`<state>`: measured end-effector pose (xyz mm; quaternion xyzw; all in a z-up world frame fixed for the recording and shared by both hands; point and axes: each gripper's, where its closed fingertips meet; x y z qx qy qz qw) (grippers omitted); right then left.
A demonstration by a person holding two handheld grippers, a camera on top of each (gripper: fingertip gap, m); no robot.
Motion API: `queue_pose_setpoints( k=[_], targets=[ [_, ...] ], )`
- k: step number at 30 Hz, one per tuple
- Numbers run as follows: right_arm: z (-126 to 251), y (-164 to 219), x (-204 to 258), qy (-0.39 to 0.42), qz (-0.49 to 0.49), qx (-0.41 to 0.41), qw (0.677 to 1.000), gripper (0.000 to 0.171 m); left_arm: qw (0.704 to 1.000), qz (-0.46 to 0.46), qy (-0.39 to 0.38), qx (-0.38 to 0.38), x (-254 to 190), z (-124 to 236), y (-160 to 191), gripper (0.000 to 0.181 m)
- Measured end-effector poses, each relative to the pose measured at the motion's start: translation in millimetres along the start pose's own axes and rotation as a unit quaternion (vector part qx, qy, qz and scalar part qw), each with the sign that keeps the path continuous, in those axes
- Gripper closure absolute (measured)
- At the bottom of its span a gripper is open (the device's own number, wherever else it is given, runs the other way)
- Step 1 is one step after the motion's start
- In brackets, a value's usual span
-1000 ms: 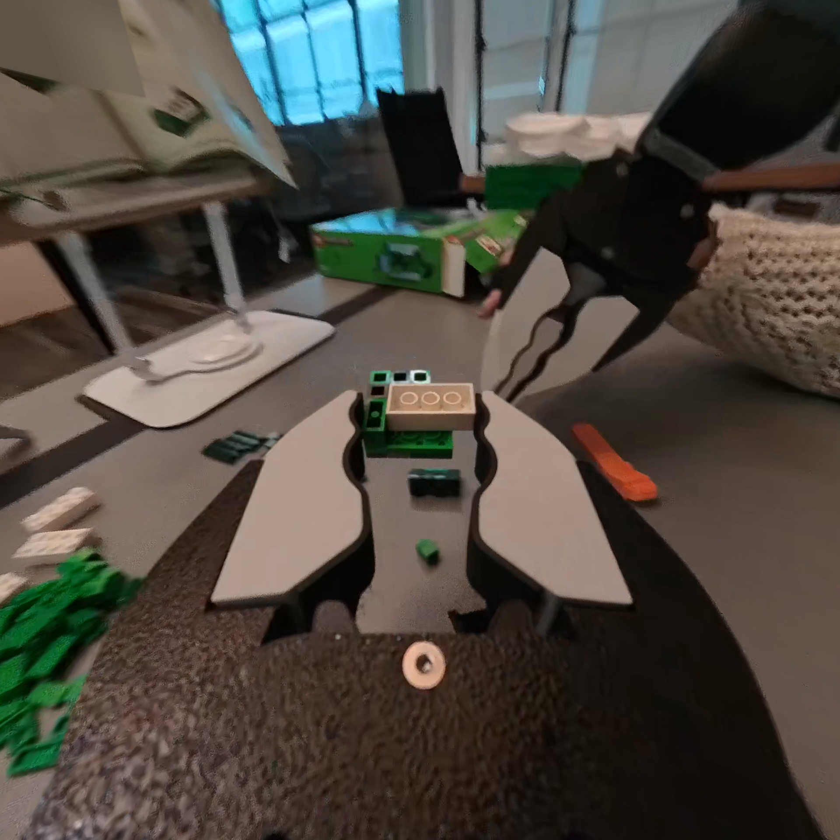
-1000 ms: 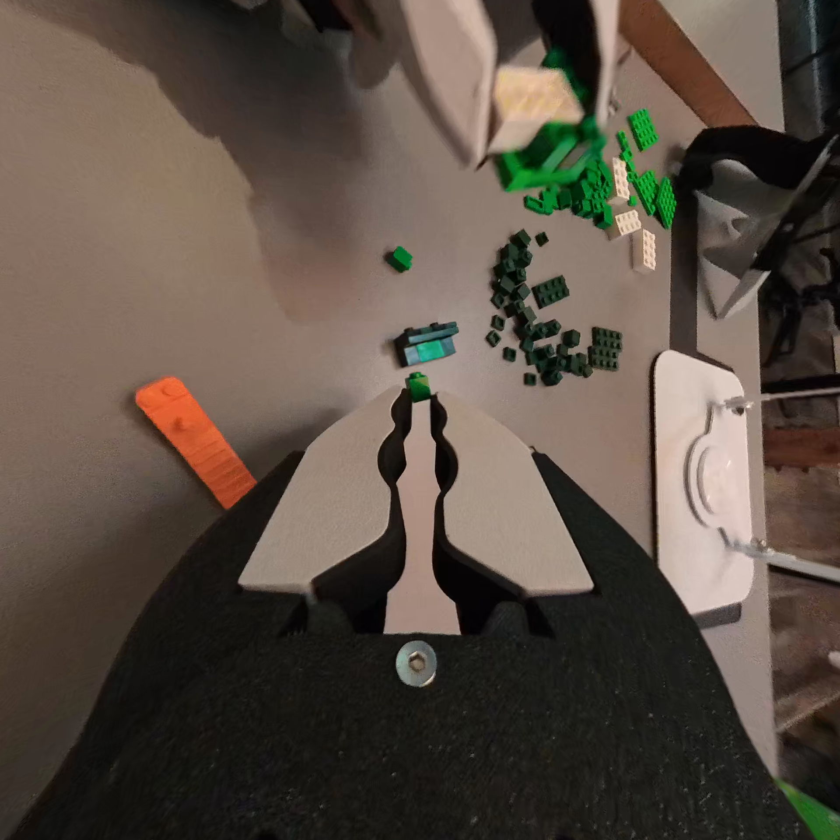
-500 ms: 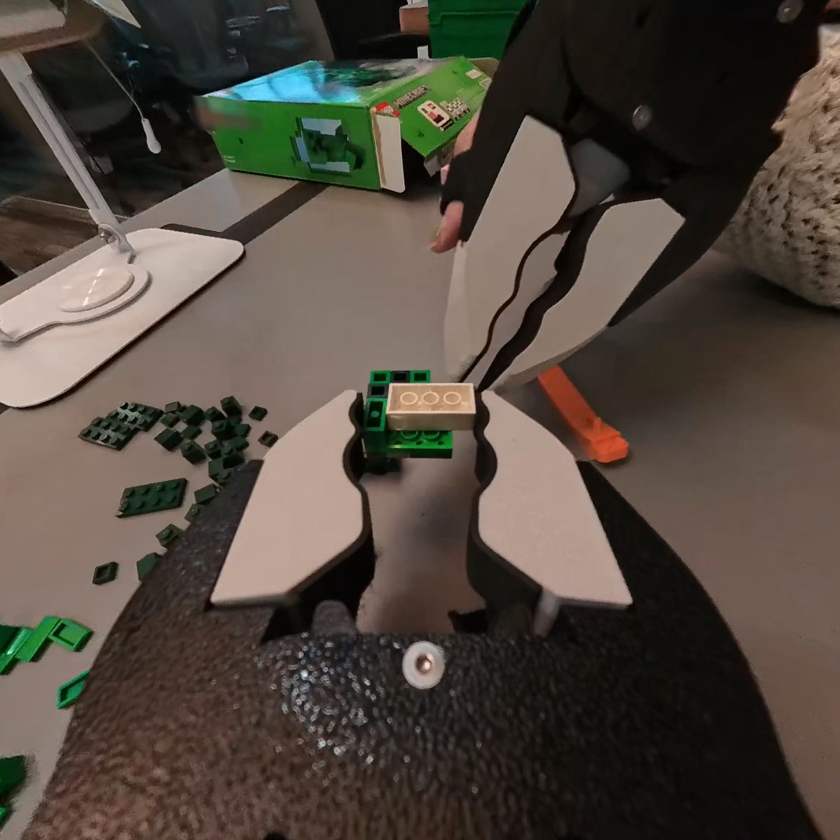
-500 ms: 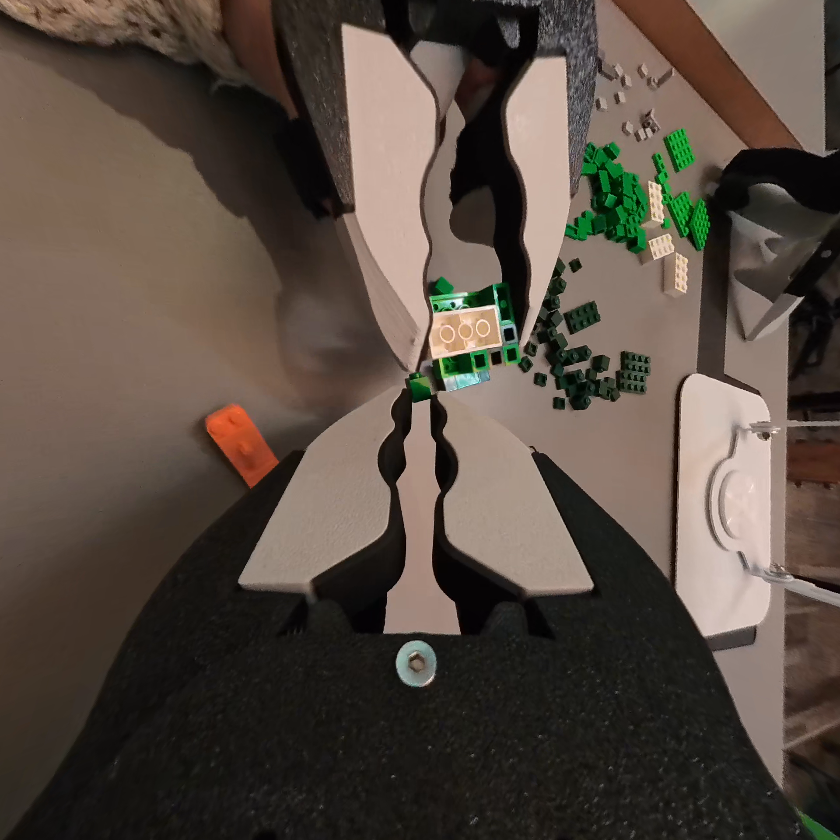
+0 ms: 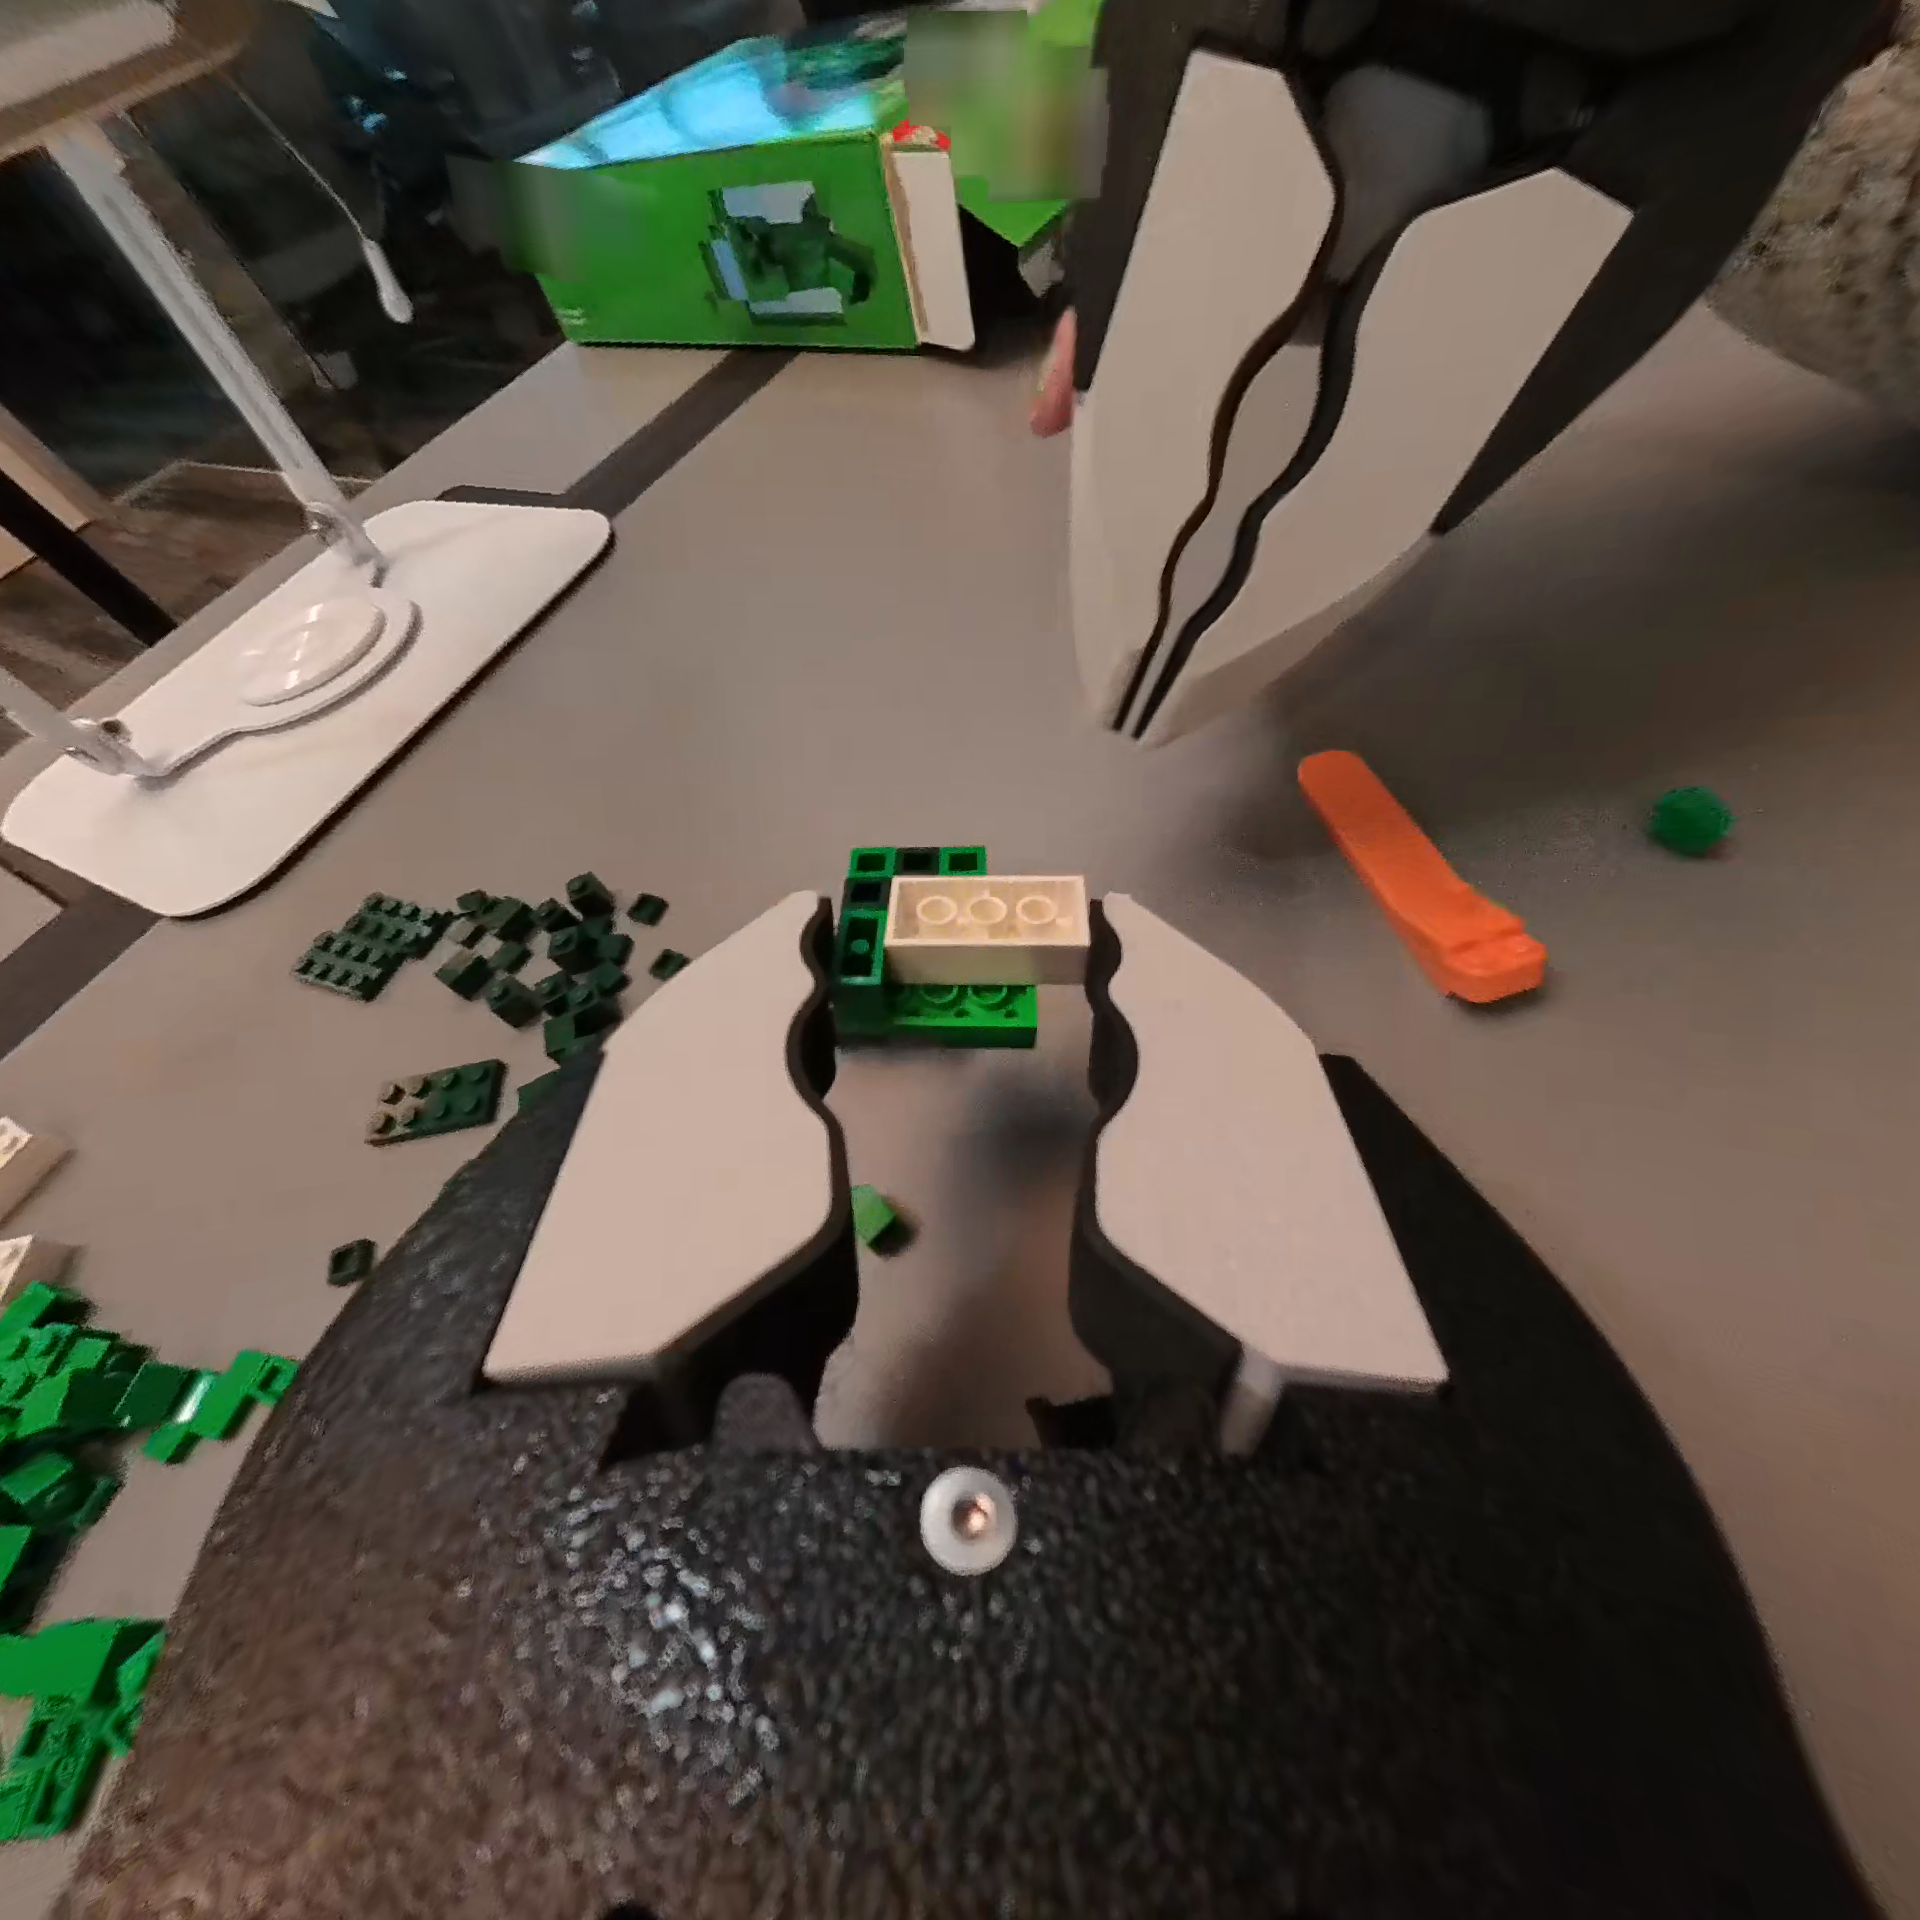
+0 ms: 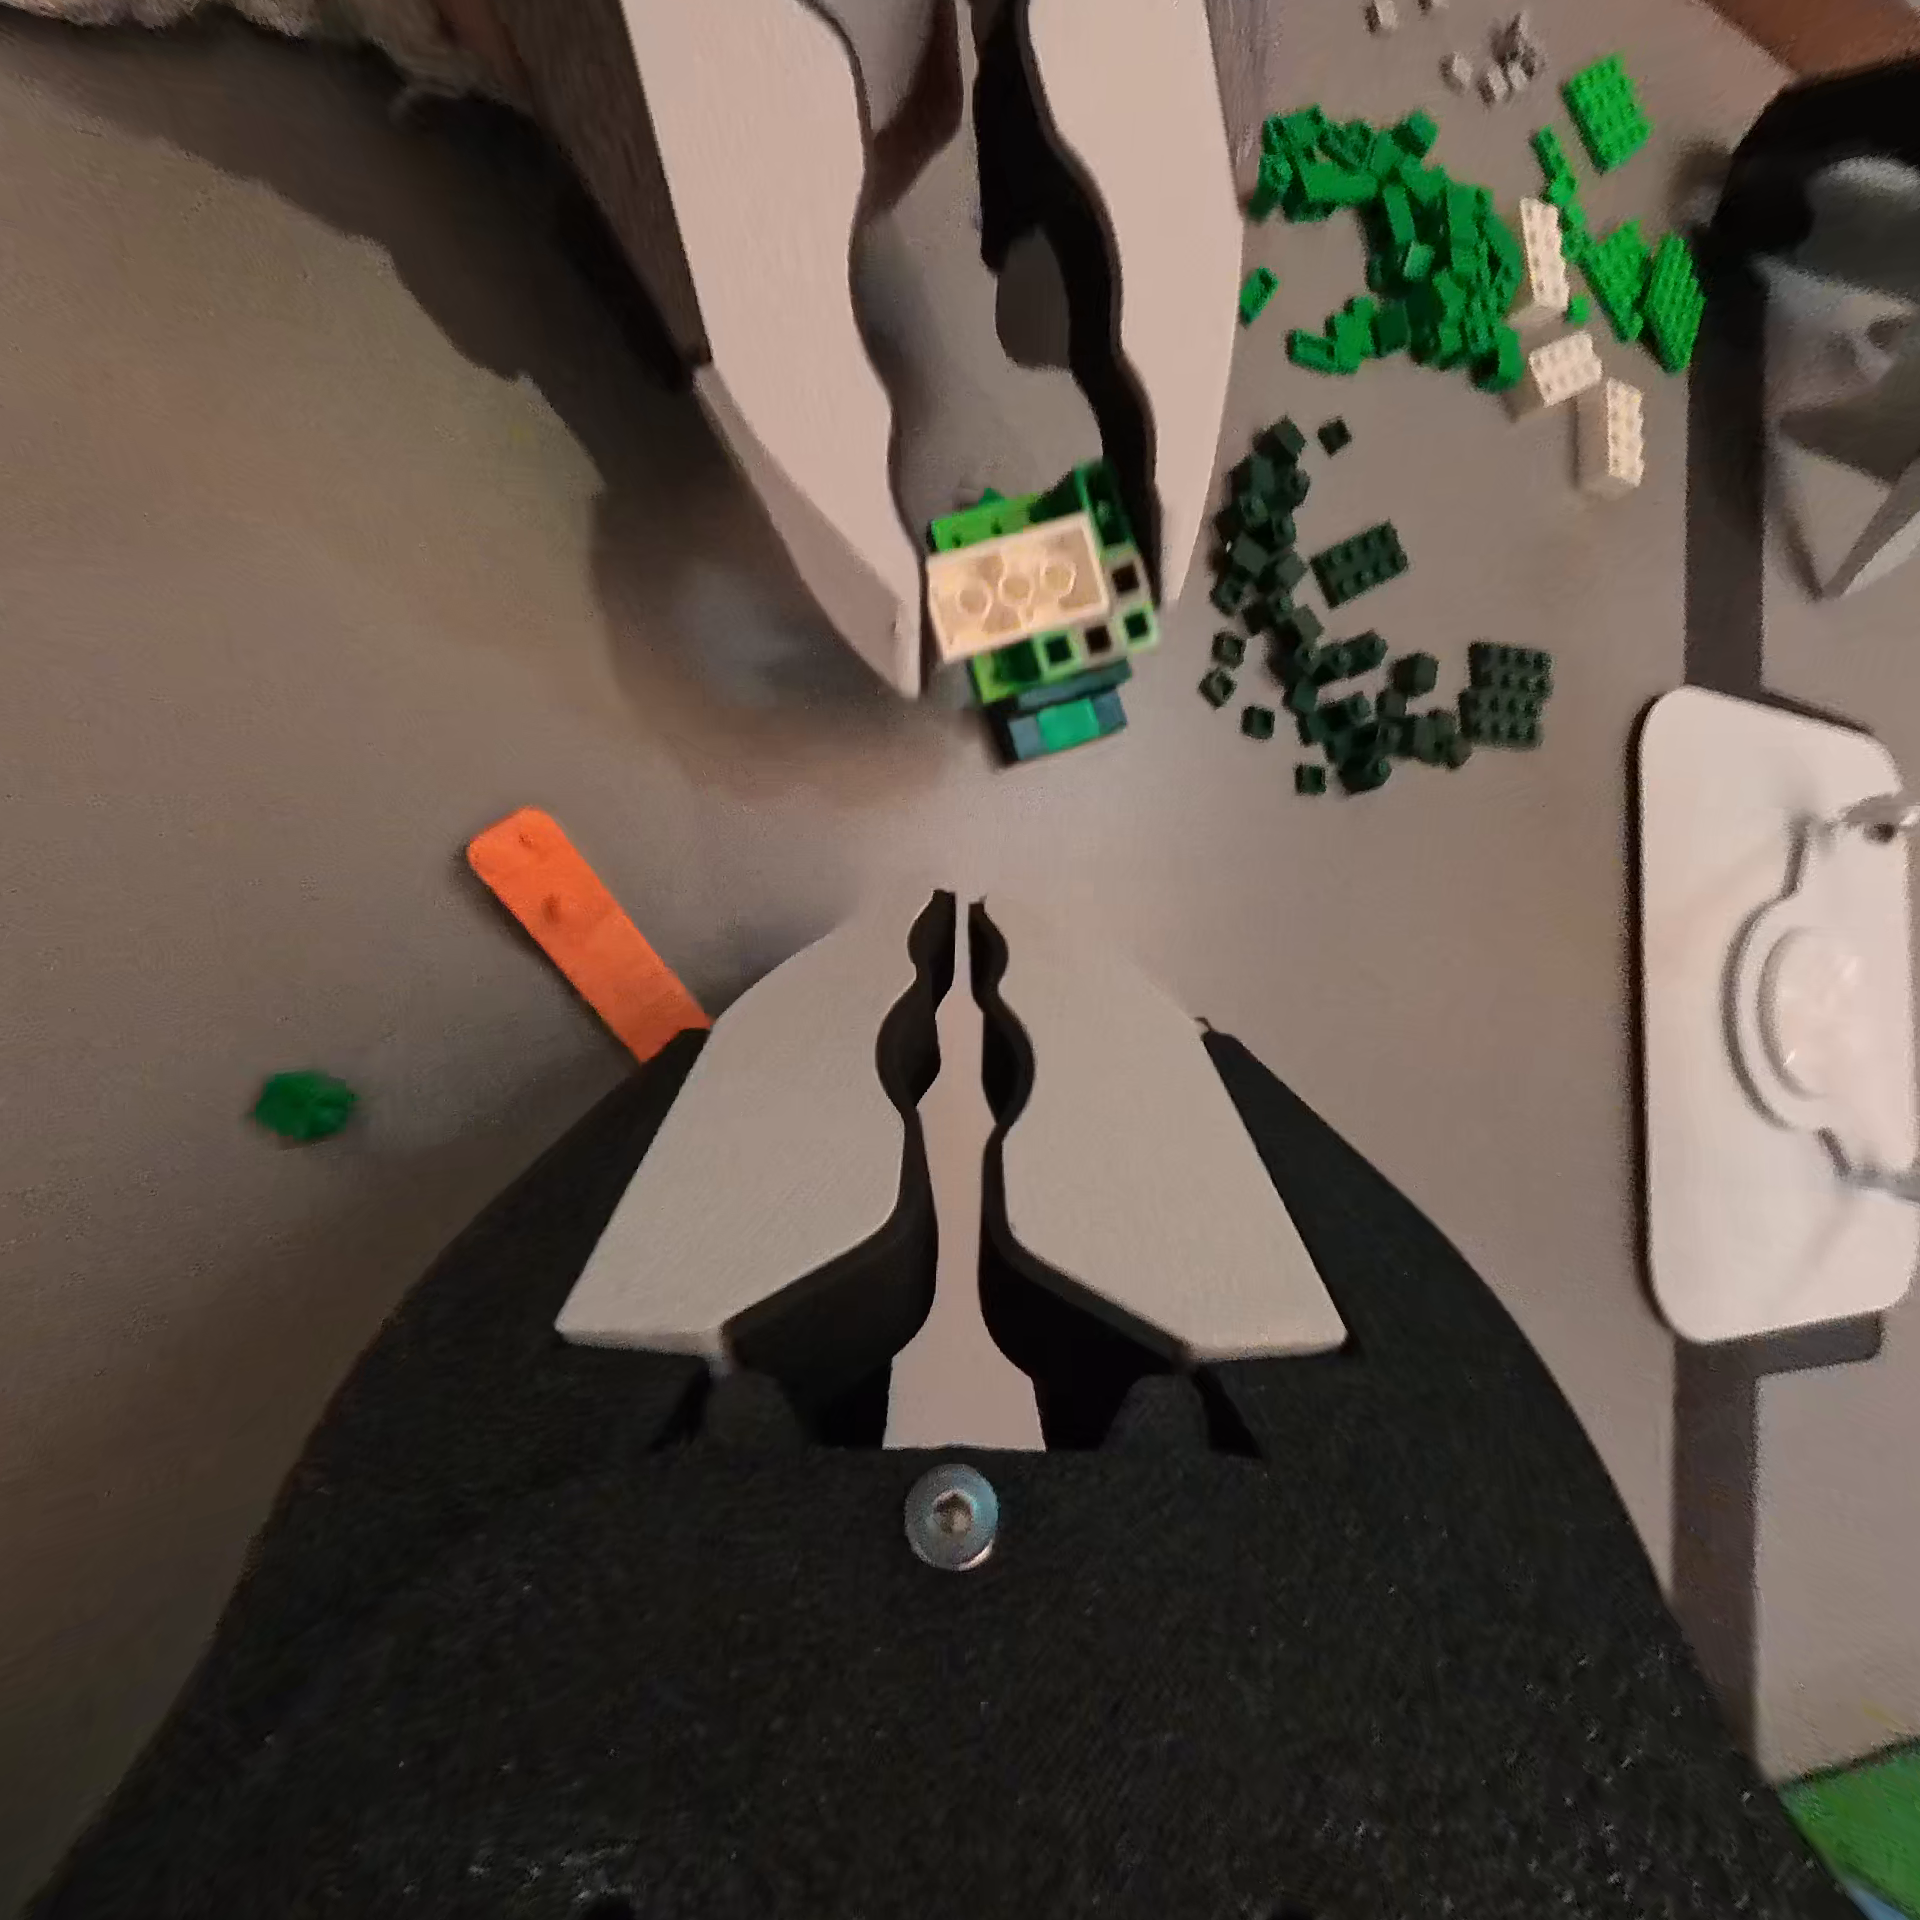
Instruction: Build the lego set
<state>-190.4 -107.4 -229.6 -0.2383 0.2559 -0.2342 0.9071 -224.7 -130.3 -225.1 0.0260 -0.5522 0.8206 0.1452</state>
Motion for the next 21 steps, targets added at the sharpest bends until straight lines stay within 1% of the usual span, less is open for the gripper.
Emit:
queue_pose_setpoints(
  k=[3,5,8,11,13,17,19,21],
  targets=[
    [14,10,8,-0.002,-0.039,-0.008,0.999,0.165,1.0,0.004,-0.01,-0.021,4,4,-4,0.136],
    [24,16,26,-0.023,-0.068,-0.02,0.997,0.162,0.999,0.006,-0.014,-0.029,5,5,-6,0.136],
    [40,23,61,-0.048,-0.101,-0.048,0.993,0.161,0.999,0.002,-0.016,-0.037,6,6,-8,0.136],
    [52,26,90,-0.051,-0.157,-0.061,0.984,0.158,0.999,-0.005,-0.015,-0.036,4,6,-8,0.135],
    [57,25,104,-0.031,-0.187,-0.076,0.979,0.157,0.999,-0.012,-0.013,-0.035,2,5,-8,0.135],
    [53,35,123,0.009,-0.264,-0.053,0.963,0.157,0.999,-0.02,-0.008,-0.042,-2,4,-10,0.136],
    [50,39,133,0.022,-0.276,-0.026,0.961,0.156,0.998,-0.023,-0.003,-0.05,-4,5,-13,0.136],
    [47,45,134,0.053,-0.269,0.003,0.962,0.153,0.998,-0.027,0.002,-0.065,-7,7,-18,0.135]
  ],
)
Point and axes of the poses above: each gripper's, where its closed fingertips meet, z back along the fingers, y out of its underside, x = y × z across the jaws
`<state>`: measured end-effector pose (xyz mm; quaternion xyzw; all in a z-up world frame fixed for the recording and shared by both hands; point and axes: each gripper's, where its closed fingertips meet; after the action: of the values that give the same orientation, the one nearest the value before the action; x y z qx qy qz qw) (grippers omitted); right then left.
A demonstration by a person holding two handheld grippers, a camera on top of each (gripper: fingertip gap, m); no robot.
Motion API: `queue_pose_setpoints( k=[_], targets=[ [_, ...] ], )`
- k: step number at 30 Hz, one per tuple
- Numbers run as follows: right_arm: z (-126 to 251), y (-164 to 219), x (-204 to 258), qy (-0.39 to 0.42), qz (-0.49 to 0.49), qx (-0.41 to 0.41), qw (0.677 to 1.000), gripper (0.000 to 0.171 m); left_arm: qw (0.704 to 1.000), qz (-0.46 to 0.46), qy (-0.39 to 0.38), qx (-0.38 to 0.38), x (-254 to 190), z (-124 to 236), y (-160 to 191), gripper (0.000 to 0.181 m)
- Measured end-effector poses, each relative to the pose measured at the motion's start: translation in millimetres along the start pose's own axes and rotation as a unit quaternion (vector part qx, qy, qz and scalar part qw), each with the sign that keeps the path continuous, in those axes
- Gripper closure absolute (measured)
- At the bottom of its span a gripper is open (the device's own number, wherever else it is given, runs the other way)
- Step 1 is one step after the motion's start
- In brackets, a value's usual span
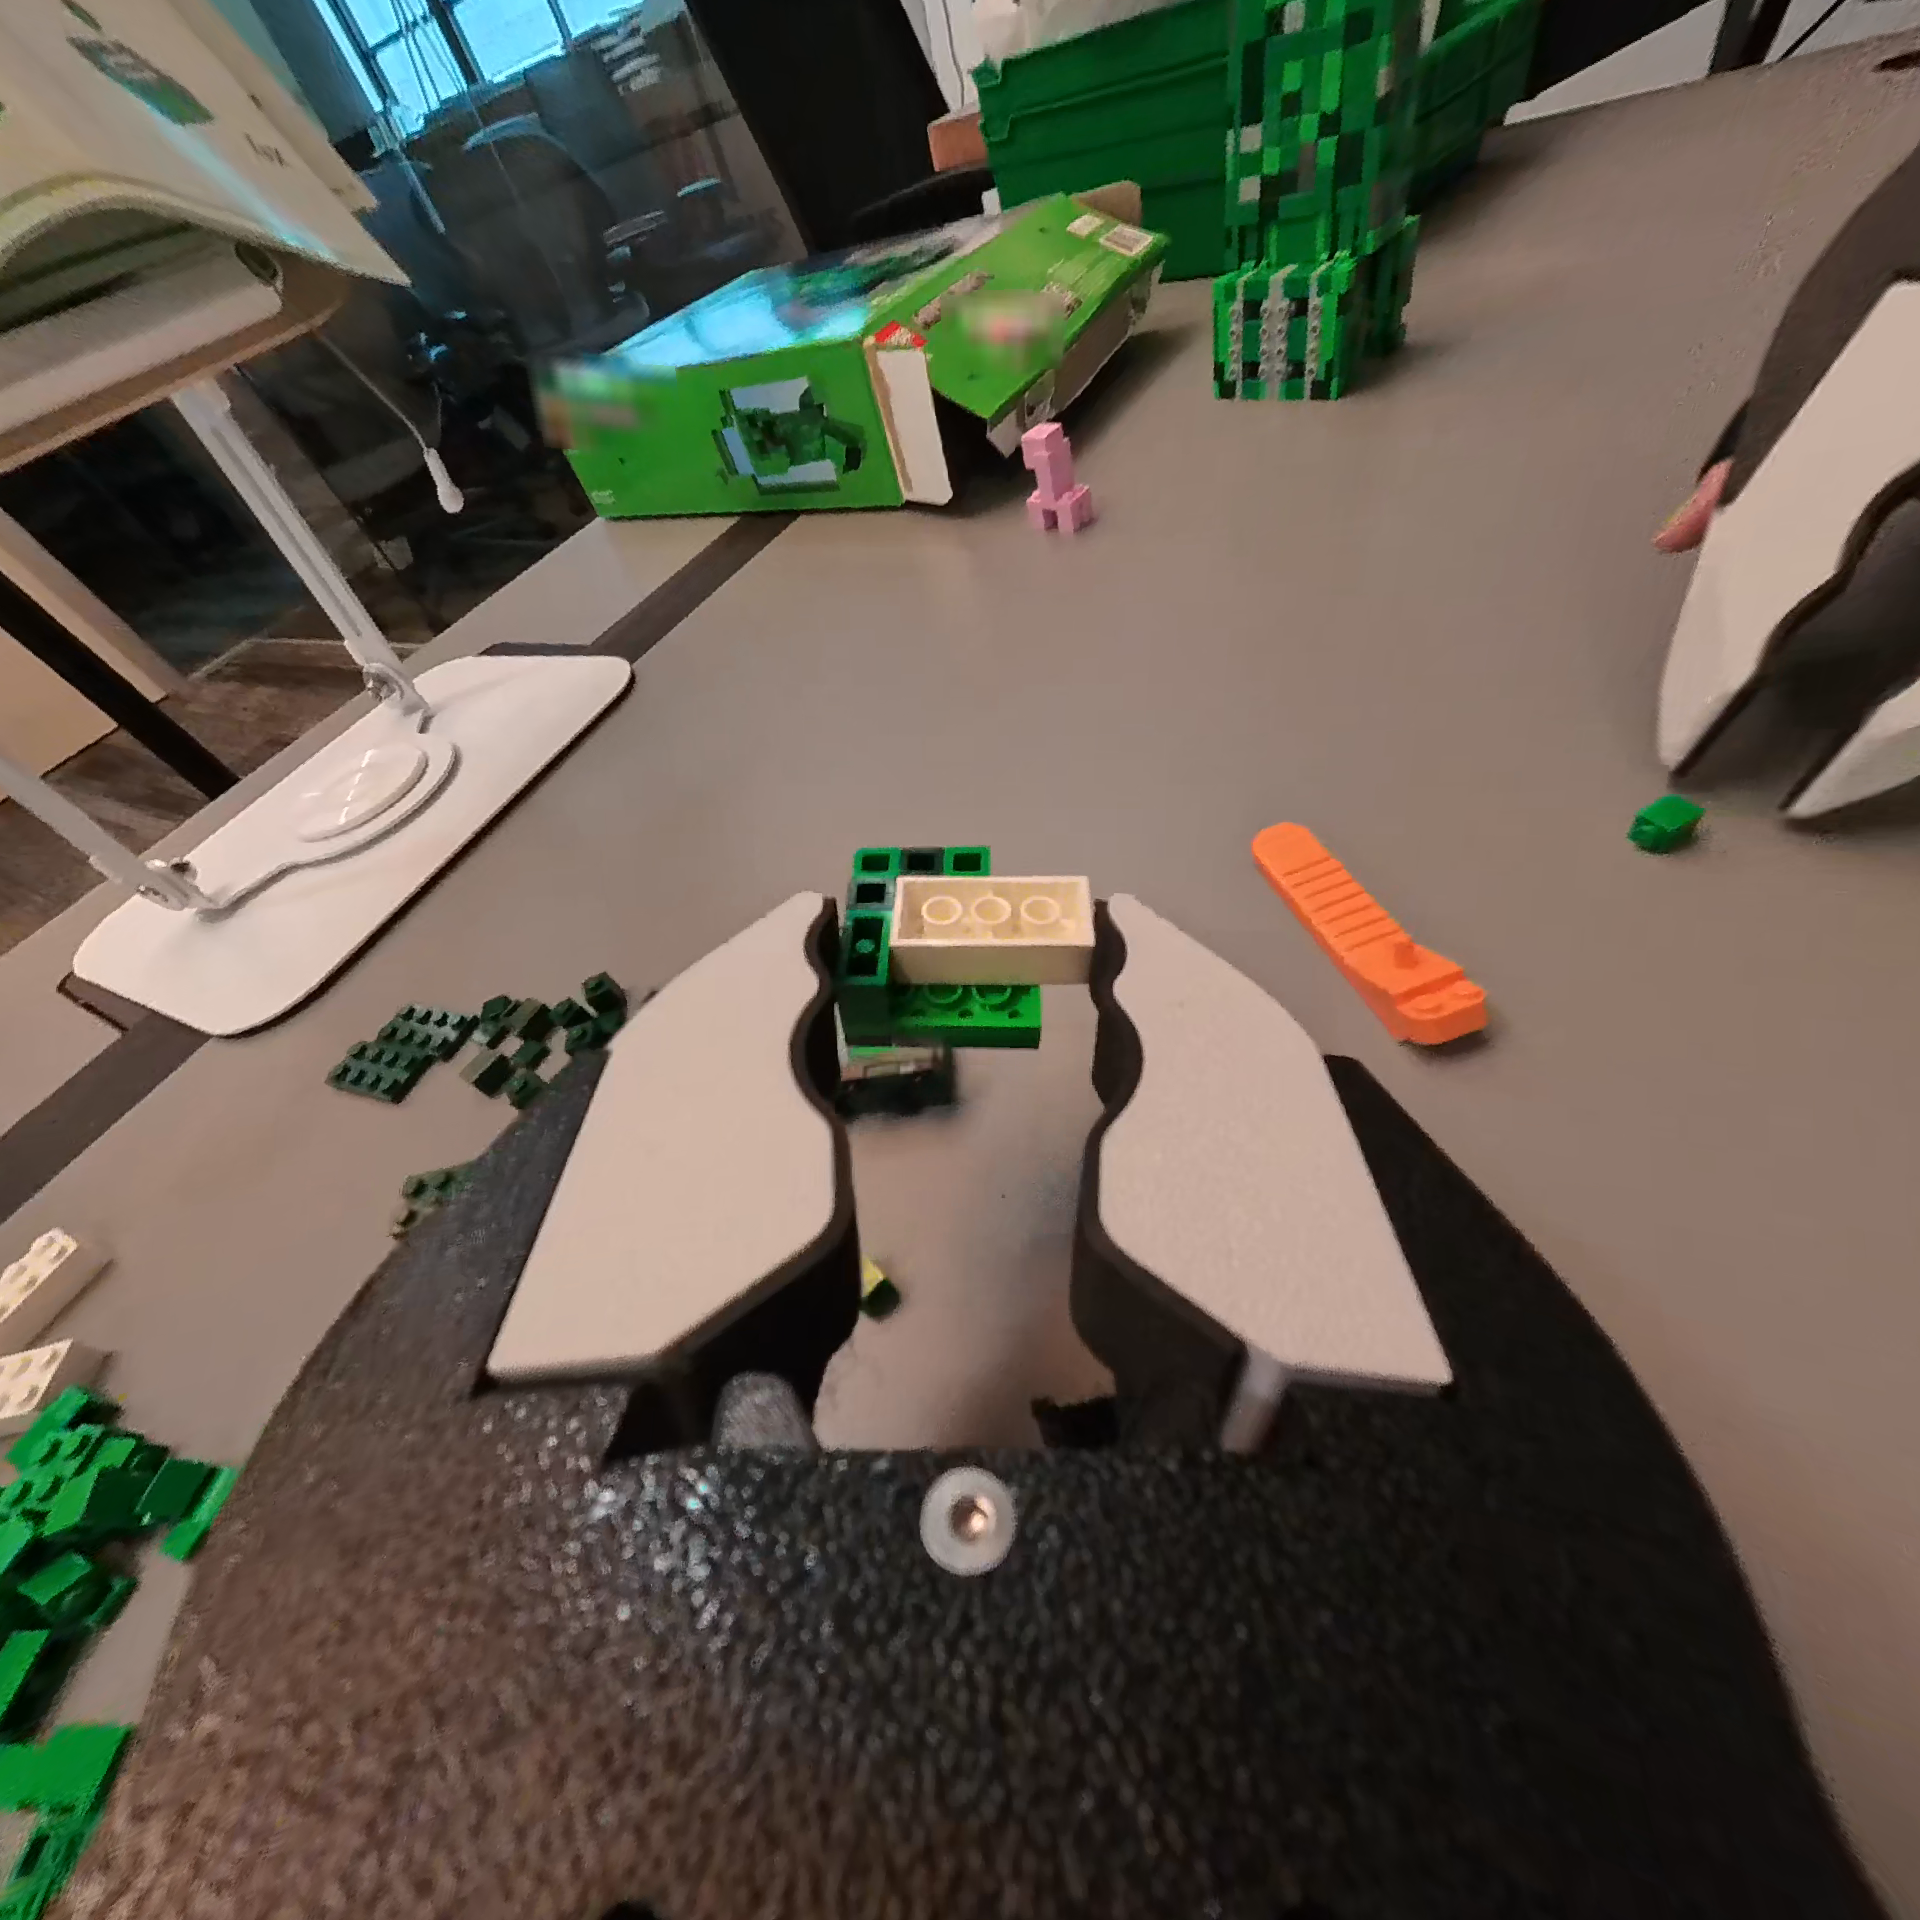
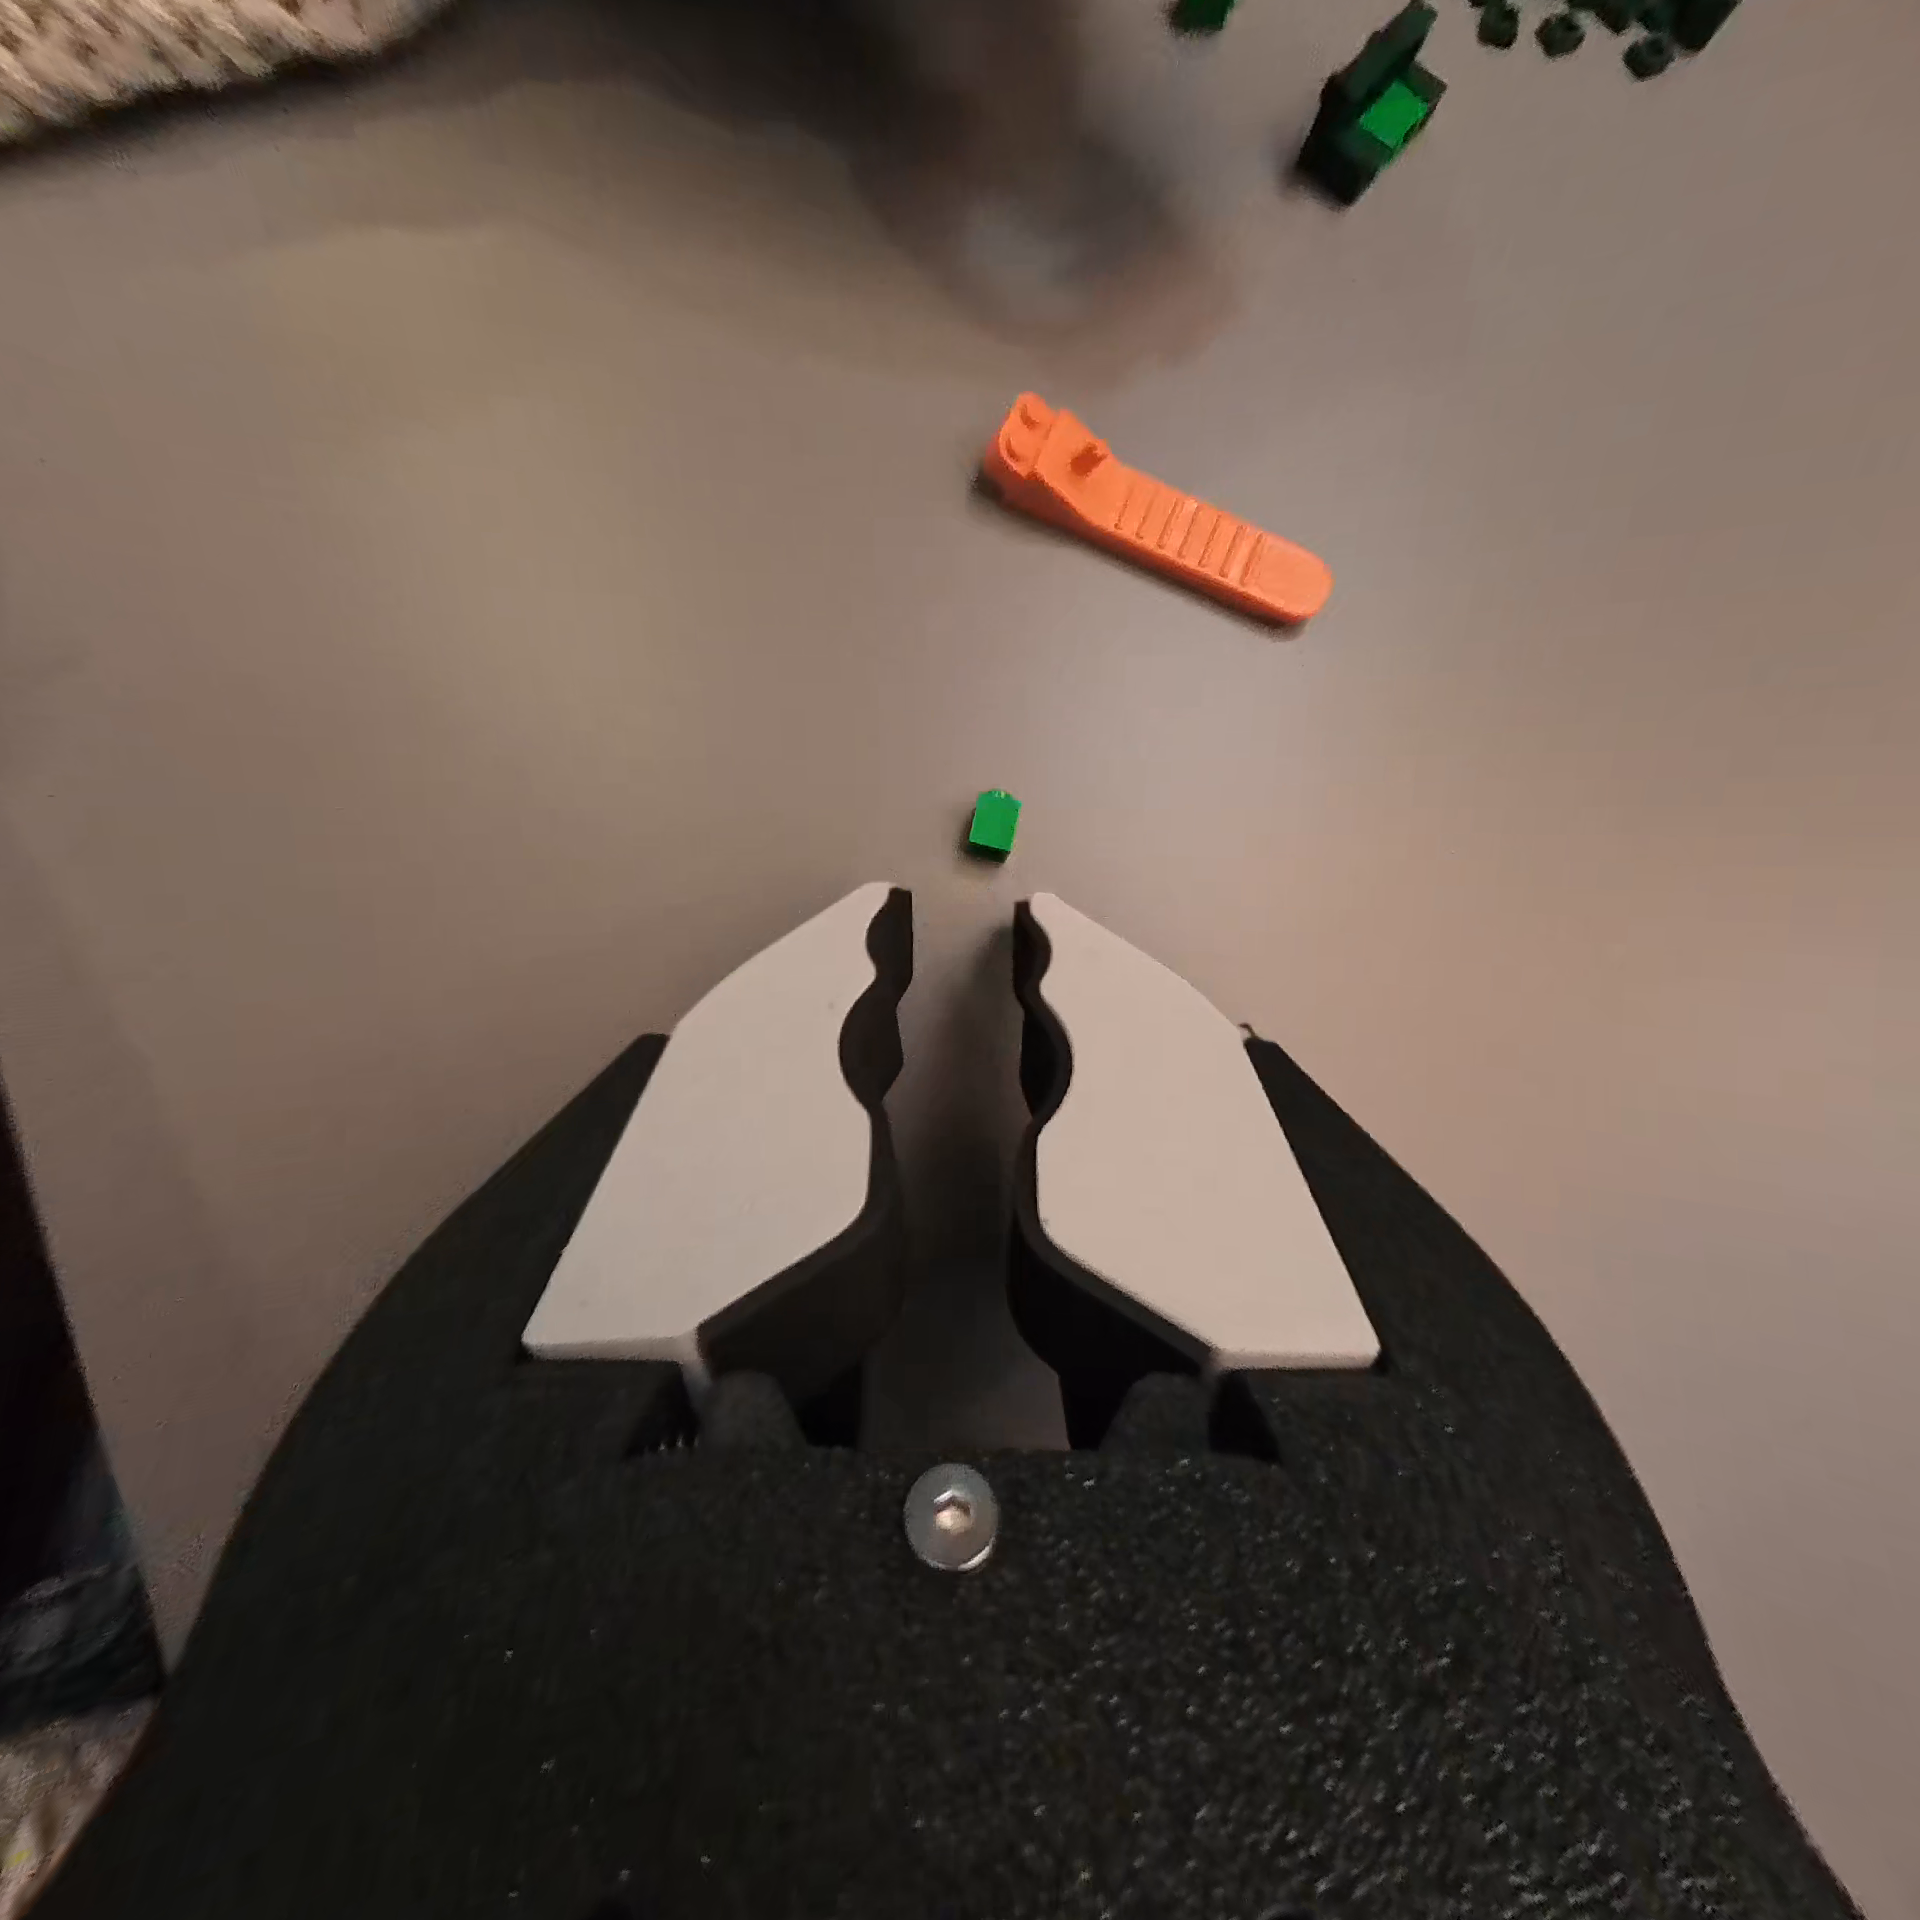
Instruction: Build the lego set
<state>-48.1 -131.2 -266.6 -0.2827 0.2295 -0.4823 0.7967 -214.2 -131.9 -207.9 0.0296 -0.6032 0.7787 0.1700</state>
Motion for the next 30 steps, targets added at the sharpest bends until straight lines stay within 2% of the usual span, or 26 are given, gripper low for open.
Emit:
queue_pose_setpoints(
  k=[5,15,18,25,30],
  targets=[
    [-7,-4,-2,0.008,-0.015,-0.007,1.0,0.154,0.998,-0.006,0.037,-0.046,-14,3,-14,0.135],
    [-9,-5,-5,0.003,-0.008,0.001,1.0,0.164,0.997,-0.015,0.06,-0.056,-24,3,-19,0.135],
    [-5,-12,-9,0.011,0.022,0.0,1.0,0.164,0.995,-0.023,0.075,-0.057,-33,2,-22,0.135],
    [9,-66,-23,0.041,0.128,-0.021,0.991,0.164,0.991,-0.045,0.119,-0.032,-67,-10,-23,0.136],
    [7,-82,-31,0.061,0.196,0.02,0.979,0.164,0.989,-0.051,0.137,-0.028,-76,-12,-23,0.136]
  ],
)
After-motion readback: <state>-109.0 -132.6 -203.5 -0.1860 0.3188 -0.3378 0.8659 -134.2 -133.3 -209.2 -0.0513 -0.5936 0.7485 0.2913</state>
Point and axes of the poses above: each gripper's, where its closed fingertips meet, z back along the fingers, y out of its underside, x = y × z across the jaws
